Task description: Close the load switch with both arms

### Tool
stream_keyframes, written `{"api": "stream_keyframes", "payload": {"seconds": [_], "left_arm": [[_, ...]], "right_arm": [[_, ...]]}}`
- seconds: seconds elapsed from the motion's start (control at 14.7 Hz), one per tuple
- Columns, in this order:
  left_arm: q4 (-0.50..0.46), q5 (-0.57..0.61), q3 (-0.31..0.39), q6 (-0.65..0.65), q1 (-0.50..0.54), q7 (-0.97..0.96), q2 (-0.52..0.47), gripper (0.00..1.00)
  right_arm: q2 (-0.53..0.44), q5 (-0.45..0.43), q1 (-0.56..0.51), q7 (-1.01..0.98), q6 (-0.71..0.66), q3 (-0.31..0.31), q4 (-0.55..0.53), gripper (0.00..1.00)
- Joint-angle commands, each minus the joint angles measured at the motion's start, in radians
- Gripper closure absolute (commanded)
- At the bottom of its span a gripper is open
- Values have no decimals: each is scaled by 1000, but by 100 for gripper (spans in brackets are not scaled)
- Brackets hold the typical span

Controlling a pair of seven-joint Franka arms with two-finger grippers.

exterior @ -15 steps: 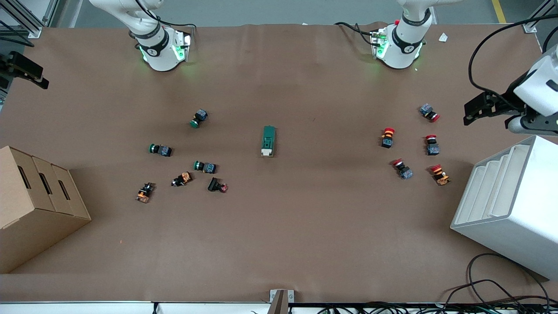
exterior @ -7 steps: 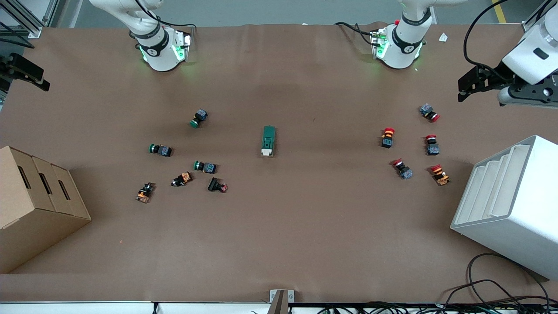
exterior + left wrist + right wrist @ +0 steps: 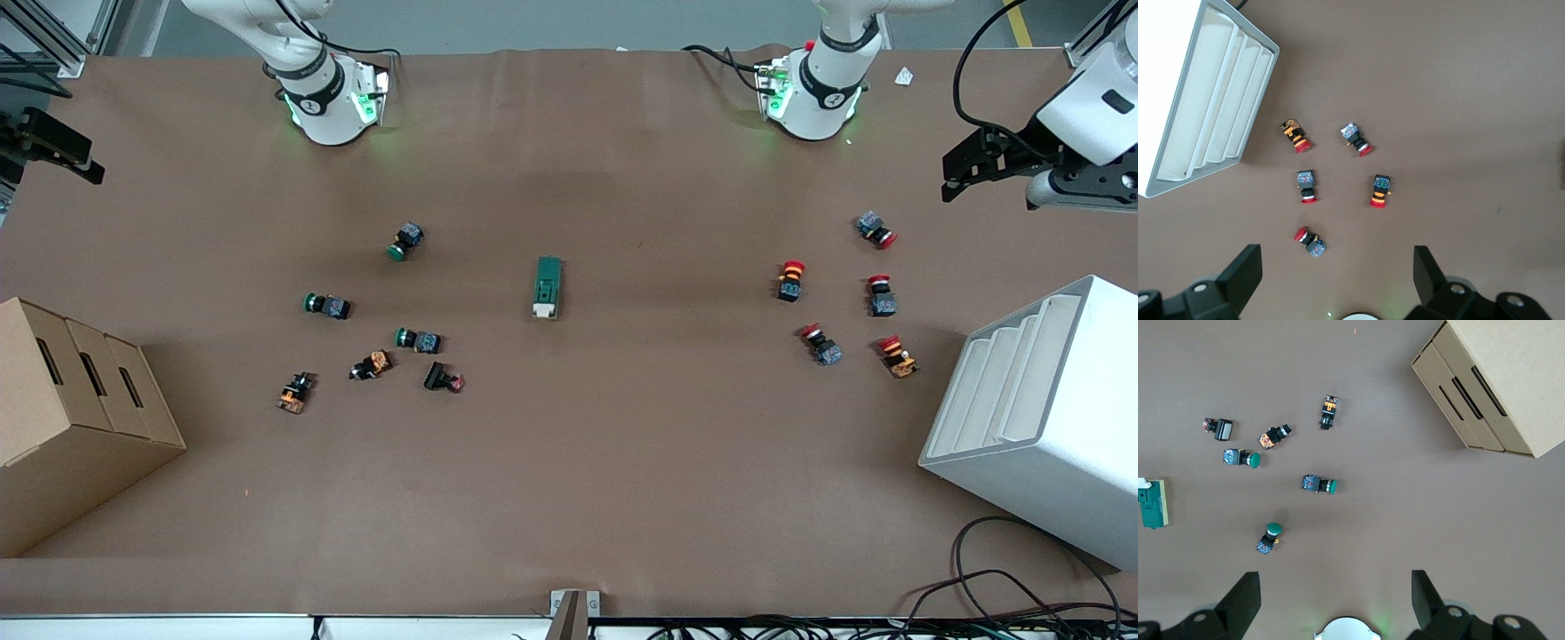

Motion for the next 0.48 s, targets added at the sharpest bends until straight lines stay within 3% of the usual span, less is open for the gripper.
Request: {"api": "stream_keyframes", "payload": {"seconds": [0.0,0.41], "left_arm": [[49,-12,7,-13,-11,-2,23,0],[52,-13,5,-24,-3,-4,20,0]], "right_arm": [[5,41,-19,20,-18,10,17,0],[5,8,-10,3,-13,13,14,0]]}}
